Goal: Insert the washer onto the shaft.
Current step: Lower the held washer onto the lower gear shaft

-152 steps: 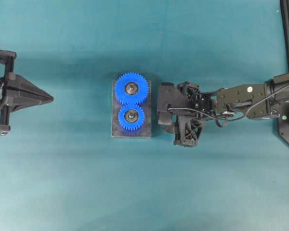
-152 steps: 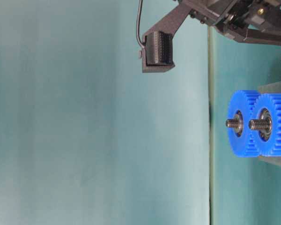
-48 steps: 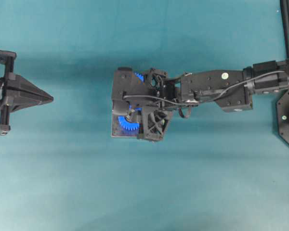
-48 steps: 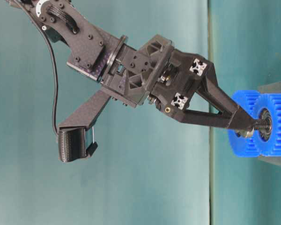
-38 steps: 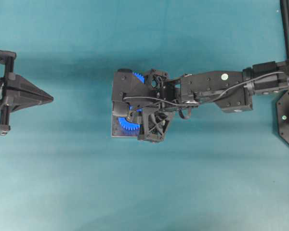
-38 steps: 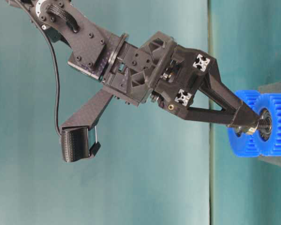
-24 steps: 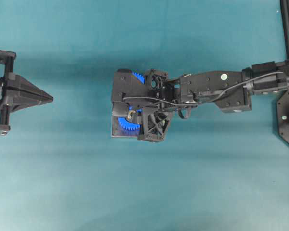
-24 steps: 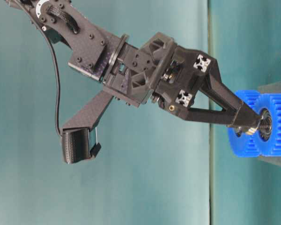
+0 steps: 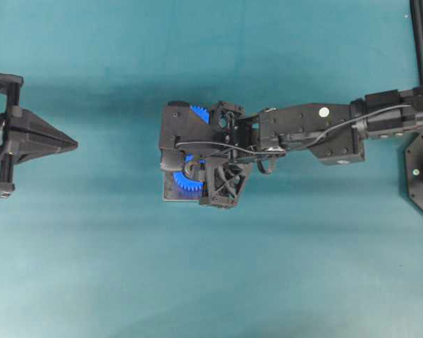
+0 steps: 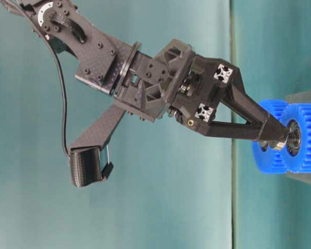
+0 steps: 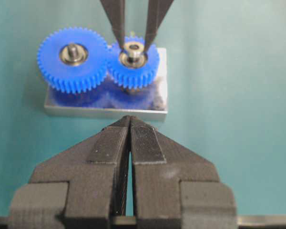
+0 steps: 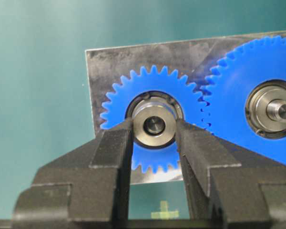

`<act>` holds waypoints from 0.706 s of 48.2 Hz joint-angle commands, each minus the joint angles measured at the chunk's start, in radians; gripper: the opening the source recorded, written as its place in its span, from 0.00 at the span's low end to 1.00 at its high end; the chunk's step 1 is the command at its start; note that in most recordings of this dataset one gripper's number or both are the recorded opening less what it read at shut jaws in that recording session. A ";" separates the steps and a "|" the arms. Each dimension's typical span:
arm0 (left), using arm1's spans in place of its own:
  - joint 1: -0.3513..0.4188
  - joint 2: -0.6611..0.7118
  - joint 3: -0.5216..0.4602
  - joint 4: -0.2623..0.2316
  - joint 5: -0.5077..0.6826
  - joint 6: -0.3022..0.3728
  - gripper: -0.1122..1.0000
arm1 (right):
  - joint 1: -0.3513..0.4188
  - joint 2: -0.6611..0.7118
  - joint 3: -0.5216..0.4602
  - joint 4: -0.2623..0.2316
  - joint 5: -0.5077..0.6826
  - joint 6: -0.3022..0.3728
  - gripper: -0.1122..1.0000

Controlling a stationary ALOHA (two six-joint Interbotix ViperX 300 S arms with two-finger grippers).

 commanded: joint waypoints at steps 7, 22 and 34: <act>0.002 0.002 -0.011 0.003 -0.005 0.000 0.11 | 0.000 -0.021 -0.020 0.002 -0.006 -0.002 0.38; 0.002 0.000 -0.005 0.003 -0.005 -0.002 0.11 | 0.000 -0.023 -0.025 0.002 0.000 0.003 0.40; 0.002 0.002 0.002 0.003 -0.005 -0.002 0.11 | -0.008 -0.037 -0.032 0.000 0.002 -0.002 0.68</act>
